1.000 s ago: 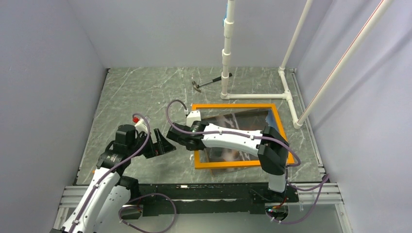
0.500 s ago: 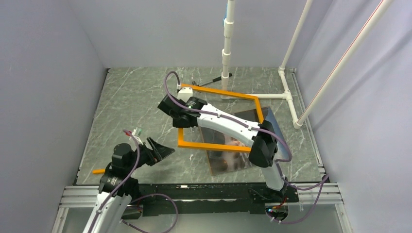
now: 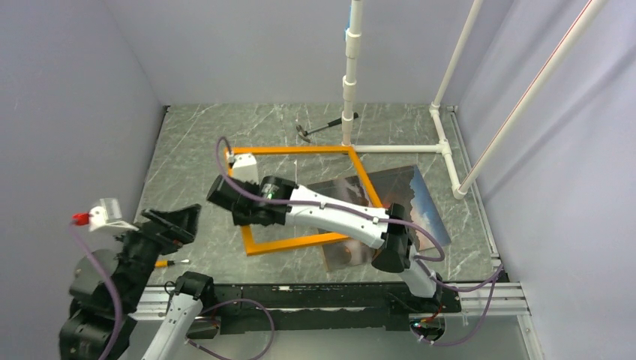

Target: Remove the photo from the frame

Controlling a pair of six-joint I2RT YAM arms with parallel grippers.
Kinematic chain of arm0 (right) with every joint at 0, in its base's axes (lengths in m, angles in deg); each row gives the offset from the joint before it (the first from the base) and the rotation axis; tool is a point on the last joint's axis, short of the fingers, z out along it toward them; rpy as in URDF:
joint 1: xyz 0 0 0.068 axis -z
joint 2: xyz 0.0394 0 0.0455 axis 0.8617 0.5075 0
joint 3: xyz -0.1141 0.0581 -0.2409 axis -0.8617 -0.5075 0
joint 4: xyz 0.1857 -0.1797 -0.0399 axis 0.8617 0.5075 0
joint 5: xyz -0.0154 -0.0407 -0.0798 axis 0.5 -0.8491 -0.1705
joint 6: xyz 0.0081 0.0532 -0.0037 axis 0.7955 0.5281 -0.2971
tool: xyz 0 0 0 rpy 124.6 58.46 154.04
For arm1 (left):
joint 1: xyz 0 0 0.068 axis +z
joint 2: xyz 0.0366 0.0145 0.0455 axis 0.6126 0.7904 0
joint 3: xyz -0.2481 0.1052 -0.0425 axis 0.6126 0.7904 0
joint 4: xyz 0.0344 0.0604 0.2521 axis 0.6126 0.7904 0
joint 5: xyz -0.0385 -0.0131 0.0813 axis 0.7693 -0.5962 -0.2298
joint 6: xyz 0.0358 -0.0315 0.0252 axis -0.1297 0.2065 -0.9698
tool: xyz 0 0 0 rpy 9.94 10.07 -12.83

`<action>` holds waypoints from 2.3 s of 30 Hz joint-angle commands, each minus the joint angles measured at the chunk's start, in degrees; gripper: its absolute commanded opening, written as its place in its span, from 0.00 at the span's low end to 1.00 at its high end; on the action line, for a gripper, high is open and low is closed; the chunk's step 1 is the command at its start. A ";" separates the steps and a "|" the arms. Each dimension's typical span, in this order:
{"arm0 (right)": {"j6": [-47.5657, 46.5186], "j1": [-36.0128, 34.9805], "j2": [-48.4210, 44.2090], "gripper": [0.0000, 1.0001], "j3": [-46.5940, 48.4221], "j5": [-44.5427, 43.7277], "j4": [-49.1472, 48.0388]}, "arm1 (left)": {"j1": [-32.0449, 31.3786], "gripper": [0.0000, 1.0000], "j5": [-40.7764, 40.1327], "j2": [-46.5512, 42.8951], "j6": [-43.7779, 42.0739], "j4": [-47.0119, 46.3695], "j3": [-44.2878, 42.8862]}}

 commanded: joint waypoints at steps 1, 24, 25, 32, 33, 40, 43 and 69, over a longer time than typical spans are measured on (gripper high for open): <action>-11.05 -3.44 -2.52 0.00 0.81 1.33 -7.09 | -0.05 0.92 -13.04 4.00 -6.33 8.86 -11.55; -74.60 -2.07 0.31 0.00 -23.19 27.86 -54.01 | -0.06 0.90 -13.40 -0.50 -5.97 8.62 -14.26; -76.40 -1.35 0.47 0.00 -24.80 28.82 -55.87 | -0.06 0.90 -13.11 -0.51 -5.80 8.54 -13.88; -84.24 4.80 3.07 0.00 -27.15 39.10 -59.67 | -0.06 0.90 -11.32 -0.37 -5.04 8.49 -12.28; -84.57 5.66 4.38 0.00 -25.88 40.02 -58.59 | -0.06 0.90 -11.30 -0.48 -4.92 8.45 -11.88; -86.30 7.51 9.16 0.00 -22.84 41.30 -56.31 | -0.06 0.90 -9.51 -0.60 -4.30 6.38 -8.39; -86.37 7.55 10.66 0.17 -21.91 40.27 -55.68 | -0.06 0.91 -8.50 -0.58 -3.77 5.60 -6.71; -28.05 17.42 -44.93 0.86 -74.37 4.51 -36.69 | -0.31 0.90 34.62 15.41 5.82 -31.75 27.54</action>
